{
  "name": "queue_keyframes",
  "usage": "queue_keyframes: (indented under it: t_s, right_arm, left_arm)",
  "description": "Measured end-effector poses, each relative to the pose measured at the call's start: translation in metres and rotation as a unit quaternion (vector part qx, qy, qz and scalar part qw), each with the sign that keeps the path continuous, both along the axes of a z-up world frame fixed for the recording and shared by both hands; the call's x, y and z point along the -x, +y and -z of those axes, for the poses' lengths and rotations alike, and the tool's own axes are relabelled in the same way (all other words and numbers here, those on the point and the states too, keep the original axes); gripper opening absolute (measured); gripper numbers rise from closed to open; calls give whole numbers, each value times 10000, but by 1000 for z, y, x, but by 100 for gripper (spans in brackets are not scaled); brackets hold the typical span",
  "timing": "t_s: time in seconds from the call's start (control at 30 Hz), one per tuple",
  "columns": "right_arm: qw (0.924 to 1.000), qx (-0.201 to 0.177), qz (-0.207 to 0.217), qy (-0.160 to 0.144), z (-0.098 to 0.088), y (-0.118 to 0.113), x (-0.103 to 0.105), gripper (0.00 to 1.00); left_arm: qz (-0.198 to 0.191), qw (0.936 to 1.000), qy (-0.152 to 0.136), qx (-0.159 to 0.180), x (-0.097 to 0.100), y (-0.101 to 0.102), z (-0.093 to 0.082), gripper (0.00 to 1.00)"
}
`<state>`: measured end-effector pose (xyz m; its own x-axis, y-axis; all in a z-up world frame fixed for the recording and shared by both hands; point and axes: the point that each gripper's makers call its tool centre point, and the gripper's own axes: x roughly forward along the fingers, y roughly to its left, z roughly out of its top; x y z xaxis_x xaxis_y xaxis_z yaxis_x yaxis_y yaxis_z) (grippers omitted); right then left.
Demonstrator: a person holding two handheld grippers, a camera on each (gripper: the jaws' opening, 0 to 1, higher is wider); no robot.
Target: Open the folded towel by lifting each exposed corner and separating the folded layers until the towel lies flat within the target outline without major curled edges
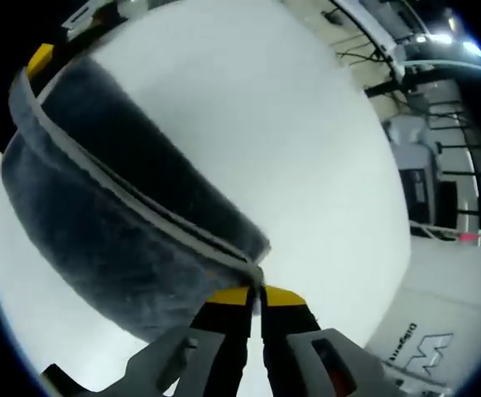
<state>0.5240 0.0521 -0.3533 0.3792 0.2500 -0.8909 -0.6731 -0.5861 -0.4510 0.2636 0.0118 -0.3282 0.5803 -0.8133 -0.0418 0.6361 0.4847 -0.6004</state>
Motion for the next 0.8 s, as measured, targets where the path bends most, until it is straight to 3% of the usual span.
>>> queue_keyframes:
  t_s: [0.4, 0.8]
  right_arm:
    - [9991, -110, 299, -265, -13, -42, 2, 0]
    - [9982, -275, 405, -348, -17, -53, -2, 0]
  left_arm:
    - [283, 9992, -238, -153, 3, -32, -8, 3]
    - [338, 9989, -232, -232, 3, -38, -5, 3]
